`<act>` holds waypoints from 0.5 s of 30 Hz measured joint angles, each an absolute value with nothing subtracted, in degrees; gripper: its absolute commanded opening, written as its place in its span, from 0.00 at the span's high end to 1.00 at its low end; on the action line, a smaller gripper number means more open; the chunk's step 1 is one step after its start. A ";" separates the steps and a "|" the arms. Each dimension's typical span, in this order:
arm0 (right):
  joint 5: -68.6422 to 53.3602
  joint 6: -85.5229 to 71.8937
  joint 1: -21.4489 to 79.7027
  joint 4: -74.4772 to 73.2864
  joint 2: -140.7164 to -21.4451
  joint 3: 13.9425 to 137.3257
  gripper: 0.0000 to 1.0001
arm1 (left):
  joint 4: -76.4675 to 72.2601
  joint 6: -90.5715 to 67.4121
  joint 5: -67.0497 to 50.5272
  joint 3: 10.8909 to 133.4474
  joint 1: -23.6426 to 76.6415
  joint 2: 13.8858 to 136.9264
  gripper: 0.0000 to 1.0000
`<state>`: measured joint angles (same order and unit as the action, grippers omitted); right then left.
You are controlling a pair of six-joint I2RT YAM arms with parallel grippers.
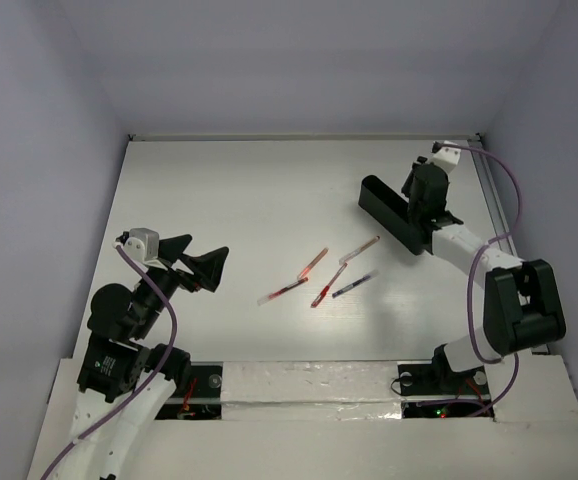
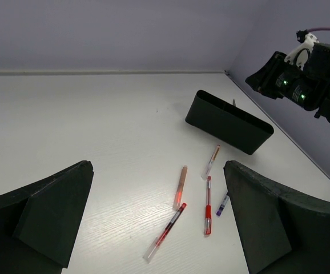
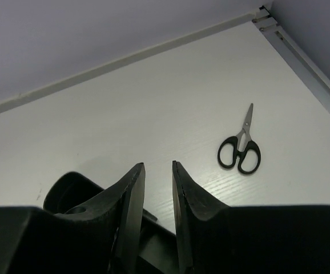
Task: Sort the stationery into containers
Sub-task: Pick up the scissors from the center of the board.
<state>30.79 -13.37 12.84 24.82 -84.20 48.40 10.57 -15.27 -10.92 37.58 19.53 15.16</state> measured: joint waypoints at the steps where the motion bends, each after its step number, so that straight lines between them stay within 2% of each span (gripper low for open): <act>1: 30.83 -13.41 12.47 22.92 -85.19 50.37 0.68 | 10.57 -15.25 -10.94 37.58 19.53 15.20 0.01; 4: 28.36 -14.50 10.00 17.17 -88.75 56.69 0.68 | 10.57 -15.25 -10.94 37.58 19.53 15.31 0.01; 8: 22.35 -17.74 1.65 9.63 -94.63 64.62 0.68 | 10.55 -15.25 -10.94 37.58 19.92 15.46 0.01; 15: 13.74 -21.54 -9.08 -1.58 -106.98 72.62 0.66 | 10.55 -15.25 -11.00 37.58 20.16 15.66 0.01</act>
